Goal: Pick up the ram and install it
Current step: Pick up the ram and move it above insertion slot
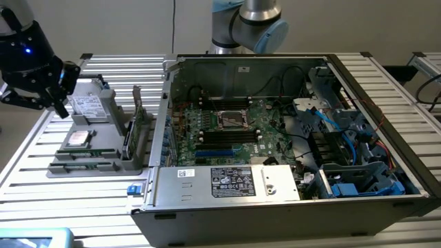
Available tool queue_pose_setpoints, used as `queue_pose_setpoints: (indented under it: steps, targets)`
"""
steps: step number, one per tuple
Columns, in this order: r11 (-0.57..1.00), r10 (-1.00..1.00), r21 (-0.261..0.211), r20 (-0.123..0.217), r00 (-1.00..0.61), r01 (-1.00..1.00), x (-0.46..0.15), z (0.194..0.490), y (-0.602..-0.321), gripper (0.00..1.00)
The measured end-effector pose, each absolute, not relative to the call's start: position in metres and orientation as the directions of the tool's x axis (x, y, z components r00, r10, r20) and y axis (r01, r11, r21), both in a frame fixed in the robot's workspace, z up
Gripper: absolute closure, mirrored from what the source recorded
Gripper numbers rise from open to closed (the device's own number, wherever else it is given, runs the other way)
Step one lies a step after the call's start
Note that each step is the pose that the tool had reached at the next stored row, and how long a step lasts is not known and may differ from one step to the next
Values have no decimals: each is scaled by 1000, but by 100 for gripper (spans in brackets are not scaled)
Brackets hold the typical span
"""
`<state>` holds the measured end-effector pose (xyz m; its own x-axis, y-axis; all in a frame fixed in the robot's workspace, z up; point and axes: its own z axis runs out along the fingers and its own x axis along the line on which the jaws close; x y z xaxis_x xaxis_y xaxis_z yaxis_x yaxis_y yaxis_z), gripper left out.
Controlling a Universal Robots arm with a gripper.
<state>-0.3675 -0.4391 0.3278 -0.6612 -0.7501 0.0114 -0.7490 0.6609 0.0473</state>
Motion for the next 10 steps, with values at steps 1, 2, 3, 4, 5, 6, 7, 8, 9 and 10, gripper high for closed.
queue_pose_setpoints:
  steps: [1,2,3,4,5,6,7,8,9,10]
  targets:
    - [647,-762,47,11,-647,-761,-367,328,-439,89]
    - [632,-775,47,11,-632,-773,-368,328,-439,89]
    - [618,-786,47,11,-618,-785,-367,327,-439,89]
    - [604,-797,47,11,-604,-796,-368,327,-439,89]
    - [590,-807,47,11,-590,-806,-368,327,-439,89]
    - [575,-818,47,11,-575,-817,-368,327,-439,89]
    - [560,-828,46,11,-560,-827,-367,327,-439,89]
    - [545,-838,46,11,-545,-837,-368,327,-439,89]
    - [530,-848,45,11,-530,-847,-368,327,-439,89]
    - [514,-857,45,10,-514,-856,-368,327,-439,89]
